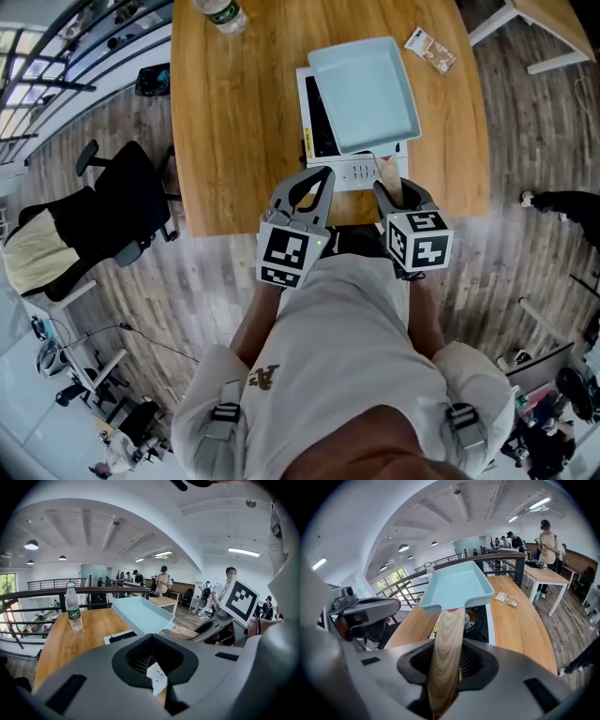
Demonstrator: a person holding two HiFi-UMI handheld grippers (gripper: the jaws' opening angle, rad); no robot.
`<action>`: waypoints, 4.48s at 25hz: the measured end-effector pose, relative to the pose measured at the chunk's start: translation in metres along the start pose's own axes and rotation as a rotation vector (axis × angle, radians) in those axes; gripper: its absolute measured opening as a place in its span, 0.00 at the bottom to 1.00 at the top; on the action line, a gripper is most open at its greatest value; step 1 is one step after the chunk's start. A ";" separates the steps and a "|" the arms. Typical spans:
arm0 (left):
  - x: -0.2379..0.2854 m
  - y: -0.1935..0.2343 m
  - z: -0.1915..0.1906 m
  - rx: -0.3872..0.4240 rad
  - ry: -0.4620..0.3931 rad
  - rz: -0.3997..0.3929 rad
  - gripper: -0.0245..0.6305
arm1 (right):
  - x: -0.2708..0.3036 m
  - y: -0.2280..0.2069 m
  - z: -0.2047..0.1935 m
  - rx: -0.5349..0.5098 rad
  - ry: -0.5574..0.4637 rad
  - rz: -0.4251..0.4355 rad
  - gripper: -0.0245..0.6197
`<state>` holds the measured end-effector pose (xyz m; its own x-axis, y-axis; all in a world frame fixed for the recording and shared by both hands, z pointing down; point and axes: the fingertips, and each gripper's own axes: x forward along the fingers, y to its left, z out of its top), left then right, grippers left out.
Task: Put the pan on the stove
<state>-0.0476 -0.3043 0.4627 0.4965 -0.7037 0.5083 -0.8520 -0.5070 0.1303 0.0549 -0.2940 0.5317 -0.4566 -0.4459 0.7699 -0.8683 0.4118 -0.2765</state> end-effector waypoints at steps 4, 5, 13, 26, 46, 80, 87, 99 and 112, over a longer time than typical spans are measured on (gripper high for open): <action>0.004 0.002 -0.010 -0.013 0.017 0.003 0.07 | 0.010 0.000 -0.007 -0.004 0.019 -0.002 0.23; 0.005 0.002 -0.012 -0.015 0.022 0.003 0.07 | 0.012 0.000 -0.009 -0.003 0.024 -0.002 0.23; 0.017 0.005 -0.025 -0.031 0.051 -0.005 0.07 | 0.031 -0.007 -0.022 0.018 0.068 -0.006 0.23; 0.032 0.006 -0.041 -0.049 0.094 -0.008 0.07 | 0.059 -0.019 -0.042 0.033 0.131 -0.013 0.23; 0.038 0.003 -0.052 -0.074 0.122 0.010 0.07 | 0.089 -0.029 -0.058 0.014 0.145 0.014 0.23; 0.036 0.003 -0.053 -0.069 0.126 0.007 0.07 | 0.096 -0.028 -0.043 -0.084 0.186 0.006 0.43; 0.033 0.005 -0.053 -0.068 0.124 0.008 0.07 | 0.094 -0.031 -0.042 -0.093 0.167 -0.003 0.52; 0.026 0.004 -0.048 -0.052 0.102 -0.004 0.07 | 0.076 -0.034 -0.033 -0.113 0.107 -0.041 0.54; 0.005 0.010 -0.035 -0.025 0.049 0.002 0.07 | 0.022 -0.026 0.002 -0.128 -0.051 -0.106 0.53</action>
<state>-0.0596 -0.2958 0.4965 0.4868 -0.6788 0.5498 -0.8570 -0.4929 0.1503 0.0676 -0.3158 0.5548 -0.3756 -0.5304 0.7600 -0.8820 0.4563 -0.1175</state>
